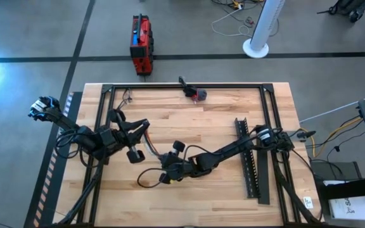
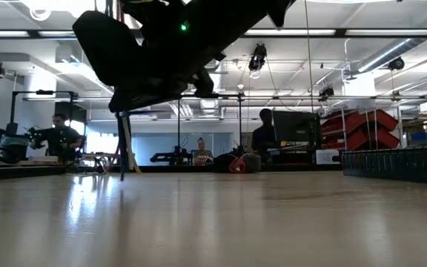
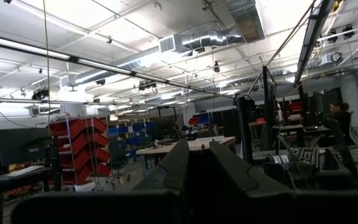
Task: Ziptie cables
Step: Close the cables together using a zip tie
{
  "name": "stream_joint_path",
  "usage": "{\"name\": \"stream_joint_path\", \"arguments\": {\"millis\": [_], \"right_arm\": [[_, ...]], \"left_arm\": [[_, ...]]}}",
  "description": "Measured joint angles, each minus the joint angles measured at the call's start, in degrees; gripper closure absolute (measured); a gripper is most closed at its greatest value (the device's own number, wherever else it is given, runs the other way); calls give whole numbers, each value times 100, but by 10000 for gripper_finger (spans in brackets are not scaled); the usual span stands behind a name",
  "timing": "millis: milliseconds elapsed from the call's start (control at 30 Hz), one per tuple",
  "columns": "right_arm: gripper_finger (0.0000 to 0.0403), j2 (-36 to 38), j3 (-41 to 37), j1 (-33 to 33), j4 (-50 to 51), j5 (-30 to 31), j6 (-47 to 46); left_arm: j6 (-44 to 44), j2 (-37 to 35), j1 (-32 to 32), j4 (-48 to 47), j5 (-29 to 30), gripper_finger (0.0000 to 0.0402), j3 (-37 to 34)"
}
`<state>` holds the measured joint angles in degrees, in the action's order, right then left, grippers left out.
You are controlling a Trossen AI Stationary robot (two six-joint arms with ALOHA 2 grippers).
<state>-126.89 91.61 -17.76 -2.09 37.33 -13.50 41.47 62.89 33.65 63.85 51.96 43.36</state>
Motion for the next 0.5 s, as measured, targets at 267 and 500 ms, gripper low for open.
{"name": "stream_joint_path", "arguments": {"millis": [267,500], "right_arm": [[387,3,0,43,-86,-508,-525],[394,40,20,198,-286,-1541,-1533]], "left_arm": [[263,2,-4,-2,145,373,-1],[1009,-7,-134,565,372,373,-6]]}}
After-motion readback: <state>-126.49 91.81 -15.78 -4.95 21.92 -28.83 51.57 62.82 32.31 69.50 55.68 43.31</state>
